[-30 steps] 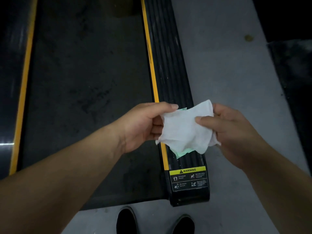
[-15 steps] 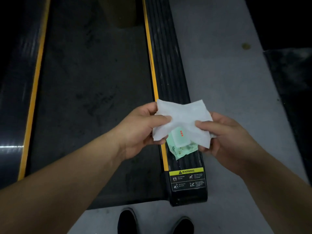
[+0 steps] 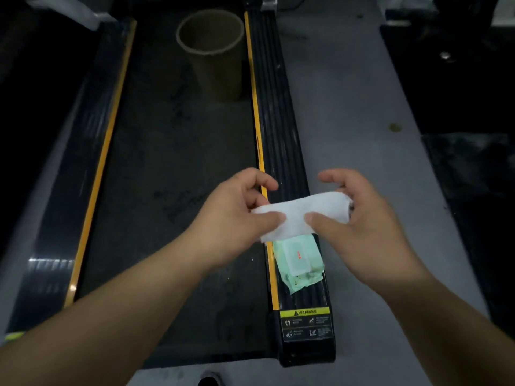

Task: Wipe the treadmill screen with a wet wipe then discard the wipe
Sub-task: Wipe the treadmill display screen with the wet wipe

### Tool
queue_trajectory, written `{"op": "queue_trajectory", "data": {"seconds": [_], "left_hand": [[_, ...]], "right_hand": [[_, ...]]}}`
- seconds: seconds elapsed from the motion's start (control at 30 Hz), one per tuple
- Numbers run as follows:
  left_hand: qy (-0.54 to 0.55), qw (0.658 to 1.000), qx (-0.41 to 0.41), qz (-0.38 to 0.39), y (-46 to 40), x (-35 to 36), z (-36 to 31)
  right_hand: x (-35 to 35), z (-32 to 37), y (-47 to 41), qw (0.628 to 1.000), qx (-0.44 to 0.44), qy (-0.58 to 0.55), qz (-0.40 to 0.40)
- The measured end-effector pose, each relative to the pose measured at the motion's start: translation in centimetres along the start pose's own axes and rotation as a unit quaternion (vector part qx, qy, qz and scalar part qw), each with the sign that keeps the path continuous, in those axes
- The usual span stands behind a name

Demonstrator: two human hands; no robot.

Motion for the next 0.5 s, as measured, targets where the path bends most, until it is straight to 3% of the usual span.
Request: {"op": "queue_trajectory", "data": {"seconds": [0.13,0.2,0.27,0.37,0.5], "left_hand": [[-0.060,0.998,0.033,-0.004,2.3,-3.9,-5.4],[-0.022,0.999,0.045,0.008,3.7,-6.6,-8.0],[0.054,0.998,0.043,0.000,5.5,-9.9,-10.5],[0.139,0.989,0.043,-0.006,8.7,-14.8,-14.4],[0.158,0.984,0.082,-0.011,12.8,-21.1,-19.3]], "right_hand": [[-0.3,8.5,1.0,0.998,-0.052,0.018,0.025],[-0.1,13.0,1.2,0.996,-0.061,-0.013,0.060],[0.0,17.3,1.3,0.988,-0.047,-0.138,0.057],[1.6,23.3,1.8,0.931,0.033,-0.358,0.057],[5.0,31.6,3.3,0.872,0.093,-0.471,0.096]]}}
Point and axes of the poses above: each hand's wrist, its own y-axis away from the middle knuckle, its own x-axis out of the palm, z = x × y, the point moved 5 cm from there along -y, towards the middle knuckle, and after that the axes turned 4 degrees about z, right-handed, at the moved point
